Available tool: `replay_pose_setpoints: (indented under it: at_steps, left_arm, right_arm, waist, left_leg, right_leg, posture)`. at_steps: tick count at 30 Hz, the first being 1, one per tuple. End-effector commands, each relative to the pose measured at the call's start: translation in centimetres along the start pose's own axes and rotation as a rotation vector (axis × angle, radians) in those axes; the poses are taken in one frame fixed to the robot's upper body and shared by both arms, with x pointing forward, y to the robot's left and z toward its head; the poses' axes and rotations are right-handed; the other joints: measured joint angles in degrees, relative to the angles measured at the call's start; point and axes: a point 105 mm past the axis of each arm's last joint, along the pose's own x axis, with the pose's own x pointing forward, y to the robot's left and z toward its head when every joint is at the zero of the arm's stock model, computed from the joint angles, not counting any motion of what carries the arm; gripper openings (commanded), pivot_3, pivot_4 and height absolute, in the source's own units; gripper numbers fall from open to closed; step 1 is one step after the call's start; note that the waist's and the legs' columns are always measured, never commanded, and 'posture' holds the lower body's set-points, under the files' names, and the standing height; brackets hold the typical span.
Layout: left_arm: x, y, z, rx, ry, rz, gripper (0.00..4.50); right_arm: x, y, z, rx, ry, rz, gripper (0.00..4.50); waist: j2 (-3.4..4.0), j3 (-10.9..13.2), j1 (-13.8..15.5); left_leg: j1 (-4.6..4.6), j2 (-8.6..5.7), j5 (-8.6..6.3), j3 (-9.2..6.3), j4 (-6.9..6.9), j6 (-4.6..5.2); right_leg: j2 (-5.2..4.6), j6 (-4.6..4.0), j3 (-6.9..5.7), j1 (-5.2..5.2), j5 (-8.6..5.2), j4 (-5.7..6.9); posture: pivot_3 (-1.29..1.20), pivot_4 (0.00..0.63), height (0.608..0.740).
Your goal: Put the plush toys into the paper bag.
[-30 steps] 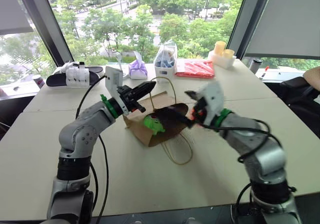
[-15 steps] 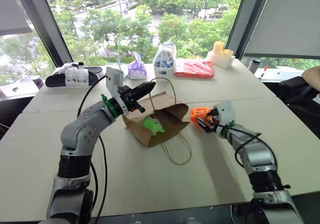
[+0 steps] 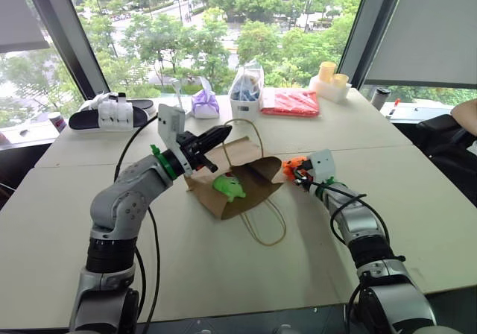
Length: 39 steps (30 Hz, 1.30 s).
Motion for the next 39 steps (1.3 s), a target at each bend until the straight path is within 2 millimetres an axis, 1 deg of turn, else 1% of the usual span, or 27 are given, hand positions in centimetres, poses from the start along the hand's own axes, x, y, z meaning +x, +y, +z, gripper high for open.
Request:
replay_pose_setpoints:
  at_steps: [1,3,4,5,6,7,9,10,11,13,16,17,18,22,24,27,30,32,35,38,39]
  left_arm:
    - [0.2,0.0,1.5,0.031,-0.053,-0.005,0.0]
    - [0.4,-0.1,1.5,0.025,-0.055,-0.013,0.0]
    - [0.5,-0.1,1.6,0.021,-0.056,-0.019,0.0]
    - [0.5,0.0,1.6,0.019,-0.057,-0.022,0.0]
    - [0.7,-0.1,1.6,0.012,-0.059,-0.027,0.0]
    - [0.9,-0.1,1.6,0.004,-0.063,-0.034,0.0]
    - [1.2,-0.1,1.6,-0.005,-0.067,-0.045,0.0]
    - [1.3,-0.1,1.6,-0.01,-0.067,-0.051,0.0]
    - [1.4,-0.2,1.6,-0.014,-0.066,-0.059,0.0]
    - [1.5,-0.3,1.5,-0.019,-0.061,-0.075,0.0]
    - [1.6,-0.5,1.4,-0.022,-0.058,-0.09,0.0]
    - [1.6,-0.6,1.4,-0.023,-0.06,-0.092,0.0]
    - [1.6,-0.7,1.5,-0.023,-0.062,-0.095,0.0]
    - [1.5,-1.2,1.8,-0.032,-0.07,-0.109,0.0]
    - [1.5,-1.6,1.8,-0.038,-0.071,-0.121,0.0]
    - [1.2,-2.4,2.0,-0.059,-0.076,-0.151,0.0]
    - [0.9,-2.8,2.1,-0.077,-0.081,-0.159,0.0]
    - [0.8,-3.0,2.2,-0.086,-0.079,-0.166,0.0]
    - [0.7,-3.1,2.1,-0.088,-0.077,-0.166,0.0]
    - [0.6,-2.9,2.0,-0.084,-0.079,-0.155,0.0]
    - [0.6,-2.7,2.0,-0.082,-0.079,-0.147,0.0]
  right_arm:
    - [-2.1,-0.7,1.8,-0.015,-0.046,-0.008,1.05]
    - [-4.5,-0.8,3.2,-0.033,-0.081,0.001,1.05]
    - [-6.1,-0.7,4.2,-0.042,-0.104,0.008,1.05]
    - [-7.2,-0.5,4.8,-0.049,-0.115,0.015,1.05]
    - [-8.9,-0.1,5.6,-0.057,-0.133,0.033,1.05]
    - [-10.8,0.8,6.4,-0.056,-0.151,0.066,1.05]
    - [-13.6,3.2,7.3,-0.032,-0.164,0.156,1.05]
    - [-14.4,4.4,7.5,-0.013,-0.166,0.197,1.05]
    - [-14.7,5.5,7.7,0.007,-0.167,0.229,1.05]
    - [-14.4,7.3,8.0,0.076,-0.172,0.28,1.05]
    - [-12.8,9.3,7.9,0.154,-0.161,0.315,1.05]
    - [-12.1,9.6,7.8,0.215,-0.158,0.309,1.05]
    - [-11.5,9.9,7.7,0.233,-0.153,0.307,1.05]
    - [-9.0,11.2,7.5,0.231,-0.144,0.318,1.05]
    - [-8.2,11.6,7.5,0.224,-0.148,0.324,1.05]
    - [-5.4,12.5,7.4,0.206,-0.151,0.318,1.05]
    - [-3.0,13.1,7.9,0.203,-0.181,0.312,1.05]
    - [-2.0,13.6,7.8,0.199,-0.185,0.311,1.05]
    - [-1.1,14.2,7.3,0.193,-0.184,0.321,1.05]
    - [-0.9,14.8,7.0,0.176,-0.18,0.338,1.92]
    - [-0.9,14.8,6.9,0.168,-0.175,0.34,2.45]
  waist:
    - [0.0,0.0,0.2]
    - [0.01,0.0,0.3]
    - [0.01,0.0,0.4]
    - [0.02,0.0,0.3]
    - [0.03,0.0,0.3]
    - [0.03,0.0,0.3]
    - [0.03,0.0,0.3]
    - [0.02,0.0,0.1]
    - [0.01,0.0,-0.1]
    - [0.01,0.0,-0.2]
    - [0.01,0.0,0.1]
    - [0.01,0.0,0.3]
    - [0.01,0.0,0.4]
    - [0.01,0.0,0.2]
    - [0.01,0.0,0.1]
    - [0.01,0.0,-0.2]
    - [0.01,0.0,-0.2]
    - [0.01,0.0,-0.2]
    - [0.01,0.0,-0.1]
    - [0.01,0.0,-0.1]
    - [0.01,0.0,-0.2]
  left_leg:
    - [-0.01,0.0,0.0,-0.02,-0.02,0.0]
    - [-0.06,-0.01,-0.01,-0.04,-0.03,0.0]
    - [-0.1,-0.03,-0.01,-0.07,-0.03,0.01]
    - [-0.14,-0.04,-0.01,-0.06,-0.02,0.01]
    - [-0.14,-0.05,-0.02,-0.07,-0.02,0.02]
    - [-0.15,-0.04,-0.02,-0.06,-0.02,0.03]
    - [-0.13,-0.03,-0.11,-0.09,-0.03,0.18]
    - [-0.1,0.0,-0.16,-0.11,-0.04,0.28]
    - [-0.07,0.03,-0.17,-0.11,-0.04,0.29]
    - [0.01,0.04,-0.17,-0.09,-0.03,0.3]
    - [0.05,0.03,-0.16,-0.06,-0.01,0.28]
    - [0.04,0.02,-0.15,-0.06,0.01,0.27]
    - [0.04,0.0,-0.15,-0.07,0.01,0.27]
    - [0.02,-0.03,-0.09,-0.07,0.01,0.17]
    - [0.01,-0.02,-0.07,-0.07,-0.04,0.13]
    - [0.01,-0.01,-0.06,-0.07,-0.08,0.11]
    - [0.02,0.0,-0.06,-0.05,-0.08,0.11]
    - [0.02,0.0,-0.03,-0.05,-0.08,0.05]
    - [0.01,0.0,-0.01,-0.05,-0.09,0.02]
    - [-0.01,-0.02,0.0,-0.06,-0.08,0.0]
    - [-0.01,-0.02,0.0,-0.06,-0.08,0.0]
  right_leg:
    - [0.0,0.0,-0.01,0.0,0.0,-0.01]
    - [0.0,0.0,-0.01,-0.03,0.0,-0.03]
    - [-0.01,0.0,-0.01,-0.06,0.0,-0.04]
    - [-0.02,0.01,-0.01,-0.09,0.0,-0.05]
    - [-0.04,0.01,0.0,-0.11,0.0,-0.04]
    - [-0.04,0.01,-0.01,-0.11,0.0,-0.05]
    - [-0.03,0.01,-0.03,-0.1,0.0,-0.04]
    - [0.0,0.01,-0.04,-0.08,-0.01,-0.03]
    - [0.03,0.01,-0.03,-0.07,-0.01,-0.03]
    - [0.03,0.0,-0.02,-0.02,0.0,-0.02]
    - [0.04,-0.02,-0.02,0.04,0.01,0.01]
    - [0.04,-0.02,-0.02,0.05,0.01,0.01]
    - [0.03,-0.02,-0.02,0.06,0.01,0.02]
    - [-0.01,-0.02,-0.03,0.04,0.01,0.01]
    - [0.0,-0.02,-0.03,-0.02,0.01,0.02]
    - [0.01,-0.02,-0.03,-0.06,0.01,0.03]
    - [0.02,-0.02,-0.02,-0.06,0.01,0.06]
    - [0.02,-0.02,-0.02,-0.08,0.01,0.06]
    - [0.02,-0.02,-0.01,-0.08,0.01,0.04]
    - [0.01,-0.02,-0.01,-0.07,0.01,0.03]
    - [0.01,-0.02,-0.01,-0.07,0.01,0.03]
  posture:
    - [0.0,0.15,0.74]
    - [0.0,0.15,0.74]
    - [0.0,0.15,0.74]
    - [0.0,0.15,0.74]
    - [0.0,0.15,0.74]
    - [0.0,0.15,0.74]
    - [0.0,0.15,0.74]
    - [0.0,0.15,0.74]
    - [0.0,0.15,0.74]
    - [0.0,0.15,0.74]
    - [0.0,0.15,0.74]
    - [0.0,0.15,0.74]
    - [0.0,0.15,0.74]
    - [0.0,0.15,0.74]
    - [0.0,0.15,0.74]
    - [0.0,0.15,0.74]
    - [0.0,0.15,0.74]
    - [0.0,0.15,0.74]
    - [0.0,0.15,0.74]
    - [0.0,0.15,0.74]
    - [0.0,0.15,0.74]
